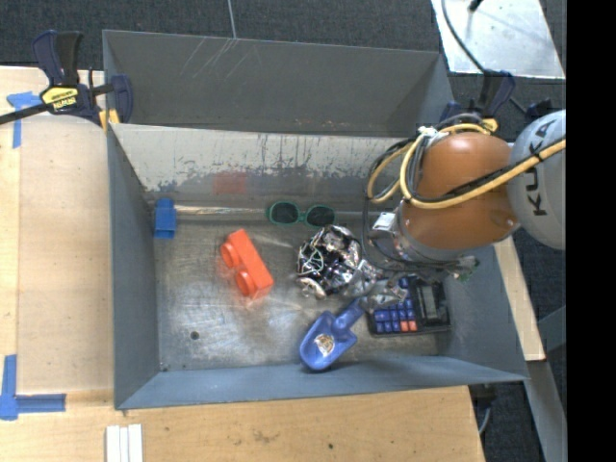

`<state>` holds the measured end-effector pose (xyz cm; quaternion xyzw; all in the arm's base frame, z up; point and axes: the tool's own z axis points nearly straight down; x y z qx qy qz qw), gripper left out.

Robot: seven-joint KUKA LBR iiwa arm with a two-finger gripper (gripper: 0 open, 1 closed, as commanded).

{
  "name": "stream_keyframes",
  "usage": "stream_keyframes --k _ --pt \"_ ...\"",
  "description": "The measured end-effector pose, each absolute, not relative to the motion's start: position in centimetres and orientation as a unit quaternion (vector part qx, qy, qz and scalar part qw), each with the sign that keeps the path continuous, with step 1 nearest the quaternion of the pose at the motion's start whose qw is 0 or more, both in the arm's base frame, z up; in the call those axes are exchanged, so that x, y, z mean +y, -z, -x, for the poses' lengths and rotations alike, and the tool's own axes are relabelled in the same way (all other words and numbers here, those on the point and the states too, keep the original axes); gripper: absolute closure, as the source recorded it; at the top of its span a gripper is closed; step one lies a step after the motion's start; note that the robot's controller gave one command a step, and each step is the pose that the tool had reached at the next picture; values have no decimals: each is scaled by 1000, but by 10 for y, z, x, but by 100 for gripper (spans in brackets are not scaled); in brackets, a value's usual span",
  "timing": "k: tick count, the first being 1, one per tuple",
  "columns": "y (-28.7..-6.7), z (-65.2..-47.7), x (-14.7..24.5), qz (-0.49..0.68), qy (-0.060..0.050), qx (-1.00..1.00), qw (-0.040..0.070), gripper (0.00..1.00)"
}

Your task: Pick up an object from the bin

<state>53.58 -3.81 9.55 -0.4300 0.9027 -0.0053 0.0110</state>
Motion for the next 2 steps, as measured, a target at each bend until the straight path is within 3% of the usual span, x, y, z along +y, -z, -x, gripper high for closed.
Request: stream_keyframes --k 2 --pt "-127 -537 -38 430 0 903 2 100"
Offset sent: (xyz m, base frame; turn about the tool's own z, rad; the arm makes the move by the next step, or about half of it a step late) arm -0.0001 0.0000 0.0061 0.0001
